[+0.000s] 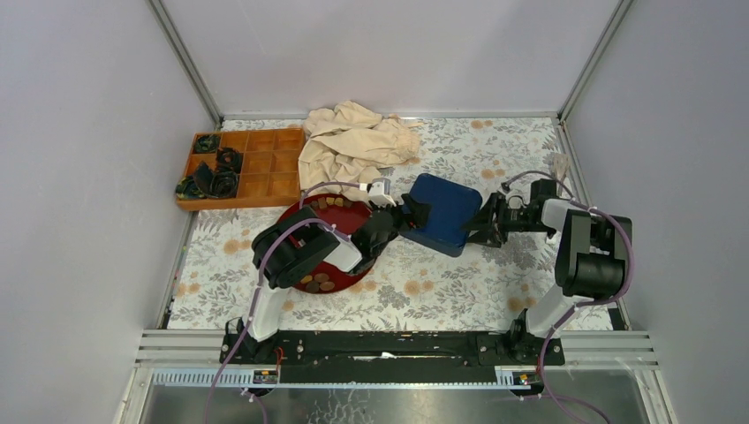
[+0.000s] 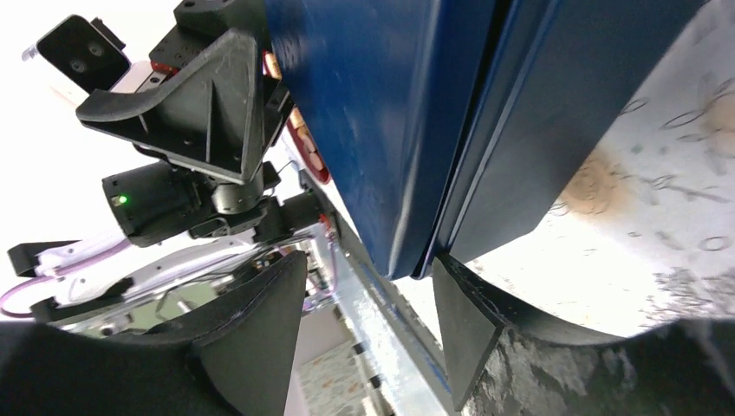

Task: Pack the chocolate
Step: Adjust the packing box at the center of the board.

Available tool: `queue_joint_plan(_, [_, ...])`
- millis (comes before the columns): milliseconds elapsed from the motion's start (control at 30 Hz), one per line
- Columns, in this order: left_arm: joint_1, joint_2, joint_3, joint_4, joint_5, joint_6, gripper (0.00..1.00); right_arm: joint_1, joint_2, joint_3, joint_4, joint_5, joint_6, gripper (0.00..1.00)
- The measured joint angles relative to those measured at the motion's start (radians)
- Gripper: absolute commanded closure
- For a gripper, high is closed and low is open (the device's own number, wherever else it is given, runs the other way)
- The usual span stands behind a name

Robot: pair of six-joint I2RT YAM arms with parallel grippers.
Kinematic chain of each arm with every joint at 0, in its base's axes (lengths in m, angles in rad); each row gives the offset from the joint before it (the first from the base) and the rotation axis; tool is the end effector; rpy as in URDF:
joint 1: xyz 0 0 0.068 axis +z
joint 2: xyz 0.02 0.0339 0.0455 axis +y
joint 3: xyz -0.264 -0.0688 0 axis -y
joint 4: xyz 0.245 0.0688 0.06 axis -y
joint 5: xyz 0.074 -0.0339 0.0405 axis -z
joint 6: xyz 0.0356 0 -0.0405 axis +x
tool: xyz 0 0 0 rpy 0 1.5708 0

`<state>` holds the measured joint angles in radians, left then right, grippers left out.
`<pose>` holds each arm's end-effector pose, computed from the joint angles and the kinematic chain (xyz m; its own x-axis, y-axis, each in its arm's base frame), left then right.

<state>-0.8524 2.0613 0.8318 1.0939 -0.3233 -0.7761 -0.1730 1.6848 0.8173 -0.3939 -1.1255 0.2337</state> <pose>0.2650 -0.2859 0.1210 -0.4184 -0.5305 -0.7372 0.2993 0.6858 -0.6634 0.2828 -0.0168 0.1426 -0.9583 0.2687 -0.0971 0.0261 0.4208 0.9068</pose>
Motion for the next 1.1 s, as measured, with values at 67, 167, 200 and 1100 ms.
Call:
queue_joint_plan(67, [0.000,-0.006,0.000,-0.008,0.013,-0.003,0.10,-0.014,0.000,0.023,-0.004,0.019,-0.039,0.38])
queue_joint_plan(167, [0.005,-0.006,0.000,-0.011,0.041,-0.006,0.11,-0.027,0.000,0.051,-0.023,0.051,-0.078,0.39])
queue_joint_plan(200, [0.007,-0.006,0.000,-0.011,0.053,-0.011,0.12,-0.029,0.000,0.065,-0.037,0.068,-0.091,0.39])
queue_joint_plan(1100, [0.083,-0.029,0.054,-0.181,0.442,-0.145,0.45,-0.056,0.006,0.245,-0.064,0.318,-0.362,0.37])
